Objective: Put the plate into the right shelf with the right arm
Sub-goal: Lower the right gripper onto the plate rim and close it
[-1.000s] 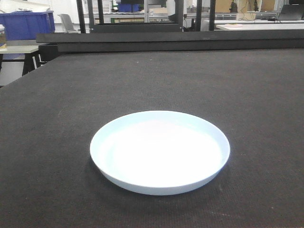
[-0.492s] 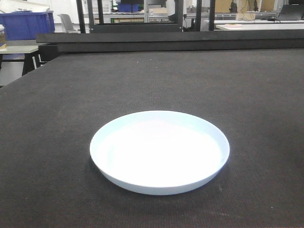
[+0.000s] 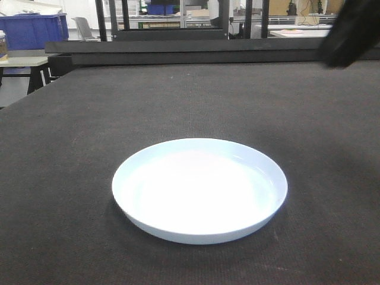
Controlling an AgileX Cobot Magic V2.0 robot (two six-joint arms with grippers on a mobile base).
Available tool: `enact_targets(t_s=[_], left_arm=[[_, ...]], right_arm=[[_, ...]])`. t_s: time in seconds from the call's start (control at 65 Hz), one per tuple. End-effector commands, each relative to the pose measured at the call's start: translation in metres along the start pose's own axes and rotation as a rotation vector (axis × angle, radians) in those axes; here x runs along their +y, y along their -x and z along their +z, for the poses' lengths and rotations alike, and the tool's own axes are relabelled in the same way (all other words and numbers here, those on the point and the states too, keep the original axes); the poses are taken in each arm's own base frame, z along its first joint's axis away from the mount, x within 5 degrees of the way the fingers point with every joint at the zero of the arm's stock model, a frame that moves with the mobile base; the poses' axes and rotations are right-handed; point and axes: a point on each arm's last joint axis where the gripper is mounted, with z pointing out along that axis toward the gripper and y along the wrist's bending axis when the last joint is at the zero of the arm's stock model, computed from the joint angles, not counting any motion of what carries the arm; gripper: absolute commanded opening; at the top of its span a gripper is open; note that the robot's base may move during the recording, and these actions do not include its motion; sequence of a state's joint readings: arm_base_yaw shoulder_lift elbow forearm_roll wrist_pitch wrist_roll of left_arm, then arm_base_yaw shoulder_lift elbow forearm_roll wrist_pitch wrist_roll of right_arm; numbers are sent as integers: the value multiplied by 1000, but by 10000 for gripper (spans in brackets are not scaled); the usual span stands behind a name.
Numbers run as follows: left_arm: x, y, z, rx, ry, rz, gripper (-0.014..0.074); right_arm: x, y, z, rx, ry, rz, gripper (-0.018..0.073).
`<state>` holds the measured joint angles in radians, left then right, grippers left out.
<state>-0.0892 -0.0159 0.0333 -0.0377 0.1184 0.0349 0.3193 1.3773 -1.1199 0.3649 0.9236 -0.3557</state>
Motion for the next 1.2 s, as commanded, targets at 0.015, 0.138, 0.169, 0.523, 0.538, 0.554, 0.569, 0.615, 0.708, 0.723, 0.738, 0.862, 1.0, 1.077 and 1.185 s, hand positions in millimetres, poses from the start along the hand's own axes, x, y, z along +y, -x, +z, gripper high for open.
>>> enact_targets(t_s=[0.015, 0.138, 0.169, 0.523, 0.538, 0.554, 0.569, 0.615, 0.708, 0.723, 0.738, 0.862, 1.0, 1.077, 1.185], left_arm=[[0, 5, 0, -83, -3, -7, -47], [0, 5, 0, -83, -3, -7, -47], [0, 5, 0, -83, -3, -7, -47], [0, 5, 0, -83, -3, -7, -47], [0, 5, 0, -83, -3, -7, -47], [0, 5, 0, -83, -3, -7, -47], [0, 5, 0, -83, -3, -7, -47], [0, 5, 0, -83, -3, -7, -47], [0, 5, 0, -83, -3, -7, -47], [0, 5, 0, -83, -3, -7, -47], [0, 5, 0, -83, -3, -7, -47], [0, 5, 0, -83, -3, -7, -47], [0, 5, 0, -83, -3, -7, -47], [0, 5, 0, -83, -3, -7, -47], [0, 5, 0, -83, -3, -7, -47]], right_arm=[[4, 18, 11, -73, 3, -21, 448], [-5, 20, 39, -30, -2, 4, 637], [-7, 21, 44, -23, -3, 8, 629], [-14, 19, 90, 50, 58, 120, 621], [-14, 20, 90, 46, 58, 122, 621], [-14, 20, 91, 47, 58, 122, 621], [-14, 20, 91, 45, 57, 122, 621], [-14, 20, 91, 40, 55, 122, 621], [-15, 21, 91, 29, 50, 122, 621], [-15, 21, 91, 27, 49, 122, 621], [-15, 21, 91, 27, 49, 122, 621], [-15, 21, 91, 28, 51, 123, 621], [-15, 21, 91, 31, 52, 123, 527], [-14, 21, 91, 35, 54, 123, 419], [-14, 20, 91, 45, 61, 125, 298]])
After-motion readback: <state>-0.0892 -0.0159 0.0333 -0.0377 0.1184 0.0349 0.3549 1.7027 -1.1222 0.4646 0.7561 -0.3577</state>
